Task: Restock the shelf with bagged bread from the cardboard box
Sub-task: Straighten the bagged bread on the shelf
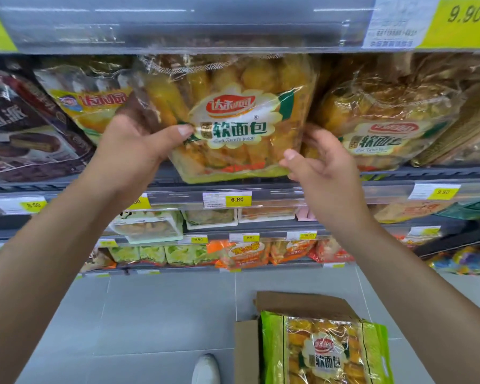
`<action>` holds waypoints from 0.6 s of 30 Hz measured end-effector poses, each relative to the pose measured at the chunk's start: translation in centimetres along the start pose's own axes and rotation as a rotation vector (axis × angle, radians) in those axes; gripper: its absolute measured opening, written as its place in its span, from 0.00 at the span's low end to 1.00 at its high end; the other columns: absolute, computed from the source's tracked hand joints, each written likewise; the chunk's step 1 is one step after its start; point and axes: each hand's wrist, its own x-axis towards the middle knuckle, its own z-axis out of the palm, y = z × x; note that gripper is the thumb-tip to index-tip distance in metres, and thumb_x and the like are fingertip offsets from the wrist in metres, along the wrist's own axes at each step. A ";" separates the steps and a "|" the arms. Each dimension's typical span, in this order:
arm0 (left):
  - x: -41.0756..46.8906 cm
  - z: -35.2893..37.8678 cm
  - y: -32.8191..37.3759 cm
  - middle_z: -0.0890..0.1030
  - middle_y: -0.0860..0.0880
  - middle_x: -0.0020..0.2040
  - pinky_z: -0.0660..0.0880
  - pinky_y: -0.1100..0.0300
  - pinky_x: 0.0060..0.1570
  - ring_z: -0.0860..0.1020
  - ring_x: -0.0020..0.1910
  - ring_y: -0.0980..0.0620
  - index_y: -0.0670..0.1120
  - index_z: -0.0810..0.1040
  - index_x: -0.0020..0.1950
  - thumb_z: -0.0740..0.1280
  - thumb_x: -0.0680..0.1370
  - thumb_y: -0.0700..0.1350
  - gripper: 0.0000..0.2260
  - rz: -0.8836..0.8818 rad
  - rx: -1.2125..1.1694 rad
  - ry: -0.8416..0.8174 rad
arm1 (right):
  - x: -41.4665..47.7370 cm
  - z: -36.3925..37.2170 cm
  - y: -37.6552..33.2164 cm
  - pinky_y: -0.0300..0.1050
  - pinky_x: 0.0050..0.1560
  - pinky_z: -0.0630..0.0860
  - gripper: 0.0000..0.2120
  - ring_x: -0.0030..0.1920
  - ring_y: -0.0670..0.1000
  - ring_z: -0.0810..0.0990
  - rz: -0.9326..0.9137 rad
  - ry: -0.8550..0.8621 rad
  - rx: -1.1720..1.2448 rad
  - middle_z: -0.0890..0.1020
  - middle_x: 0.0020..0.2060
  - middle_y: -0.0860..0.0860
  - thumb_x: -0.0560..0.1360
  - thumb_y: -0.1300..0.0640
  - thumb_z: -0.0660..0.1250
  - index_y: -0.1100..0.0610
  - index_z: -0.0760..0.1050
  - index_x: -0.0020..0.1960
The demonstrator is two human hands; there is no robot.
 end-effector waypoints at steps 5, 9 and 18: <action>0.9 0.9 -0.4 0.83 0.43 0.61 0.76 0.40 0.64 0.81 0.63 0.43 0.42 0.73 0.66 0.72 0.74 0.34 0.22 0.066 0.102 0.069 | 0.1 1.5 0.9 0.25 0.40 0.74 0.31 0.53 0.32 0.80 0.061 -0.063 0.001 0.85 0.53 0.39 0.80 0.50 0.66 0.49 0.57 0.80; 0.3 1.5 -1.3 0.86 0.53 0.54 0.79 0.50 0.60 0.83 0.57 0.52 0.52 0.78 0.58 0.73 0.76 0.39 0.14 0.094 0.254 0.097 | -0.6 2.2 1.8 0.45 0.71 0.71 0.39 0.67 0.37 0.74 0.109 -0.092 0.010 0.77 0.69 0.47 0.77 0.47 0.68 0.53 0.52 0.81; 0.1 2.6 -3.2 0.85 0.53 0.53 0.80 0.52 0.57 0.83 0.53 0.53 0.50 0.78 0.63 0.74 0.76 0.47 0.15 0.041 0.424 0.171 | -1.0 2.0 2.1 0.51 0.69 0.74 0.39 0.68 0.41 0.73 0.163 -0.113 0.000 0.70 0.63 0.35 0.79 0.51 0.69 0.50 0.49 0.82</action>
